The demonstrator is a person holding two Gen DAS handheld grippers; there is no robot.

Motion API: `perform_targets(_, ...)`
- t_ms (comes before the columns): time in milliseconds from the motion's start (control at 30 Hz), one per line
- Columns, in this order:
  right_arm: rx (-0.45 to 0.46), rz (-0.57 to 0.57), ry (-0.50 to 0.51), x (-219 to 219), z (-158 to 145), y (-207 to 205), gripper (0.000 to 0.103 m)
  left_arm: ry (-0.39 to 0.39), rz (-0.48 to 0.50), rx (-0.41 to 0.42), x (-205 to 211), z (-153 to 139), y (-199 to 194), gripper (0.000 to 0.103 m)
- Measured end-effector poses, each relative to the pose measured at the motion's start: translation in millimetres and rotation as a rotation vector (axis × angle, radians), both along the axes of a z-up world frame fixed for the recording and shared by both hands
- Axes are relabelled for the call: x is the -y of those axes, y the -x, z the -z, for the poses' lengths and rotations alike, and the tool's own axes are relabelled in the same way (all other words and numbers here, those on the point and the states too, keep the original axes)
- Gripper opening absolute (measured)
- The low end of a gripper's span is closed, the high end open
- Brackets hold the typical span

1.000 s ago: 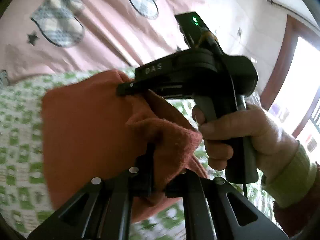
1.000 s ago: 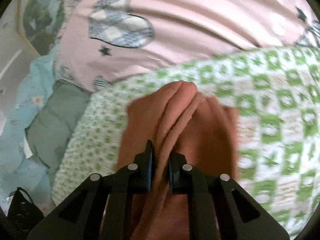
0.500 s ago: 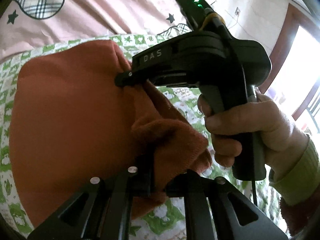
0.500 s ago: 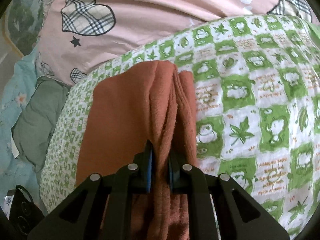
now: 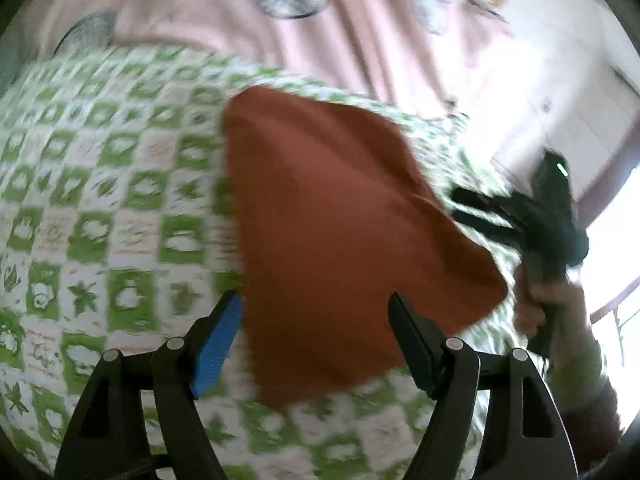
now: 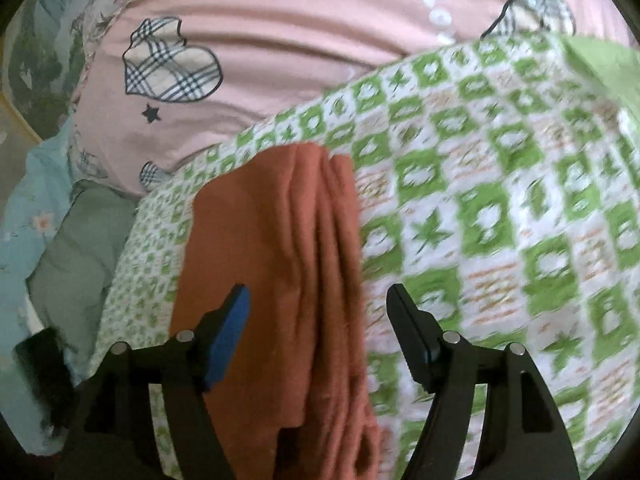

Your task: Fold small clothes

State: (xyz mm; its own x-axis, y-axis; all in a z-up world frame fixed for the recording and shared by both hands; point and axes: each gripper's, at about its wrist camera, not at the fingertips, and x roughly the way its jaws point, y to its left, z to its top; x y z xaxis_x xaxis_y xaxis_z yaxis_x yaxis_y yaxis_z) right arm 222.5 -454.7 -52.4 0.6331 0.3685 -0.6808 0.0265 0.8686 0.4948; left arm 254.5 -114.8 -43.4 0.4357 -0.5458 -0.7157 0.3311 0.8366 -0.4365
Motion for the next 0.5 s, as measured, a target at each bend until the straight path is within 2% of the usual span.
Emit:
perform_targets(100, -0.028, -0.021, 0.0, -6.1, 10.5, -7.1, 0.071, 0.057, -0.021, -0.086, -10.6, 17.2, -24.2, 0.076)
perform_targets(267, -0.086, -0.035, -0.077, -3.7, 34.0, -19.1, 0.071, 0.076, -0.011, -0.192, 2.5, 49.3, -66.6, 0.076)
perform_targets(300, -0.098, -0.043, -0.098, -3.9, 38.6, -20.8, 0.07, 0.091, -0.007, -0.197, 5.1, 54.2, -69.9, 0.076)
perform_targets(333, -0.1, -0.049, -0.116, -4.2, 42.2, -21.4, 0.063, 0.109, 0.0, -0.202, 8.0, 57.2, -74.8, 0.075)
perform_targets(367, -0.108, -0.049, -0.141, -5.0, 46.6, -22.4, 0.055, 0.125, 0.012, -0.203, 12.1, 59.5, -78.4, 0.072)
perform_targets(400, -0.123, -0.053, -0.171, -5.6, 50.7, -23.3, 0.039, 0.131, 0.032, -0.203, 17.3, 61.3, -80.0, 0.054)
perform_targets(433, -0.131, -0.044, -0.202, -6.4, 53.7, -23.0, 0.033, 0.129, 0.057, -0.212, 24.9, 63.3, -82.7, 0.048)
perform_targets(500, -0.118, -0.039, -0.197, -10.9, 48.3, -18.9, 0.027, 0.112, 0.058, -0.193, 27.2, 60.1, -83.9, 0.024)
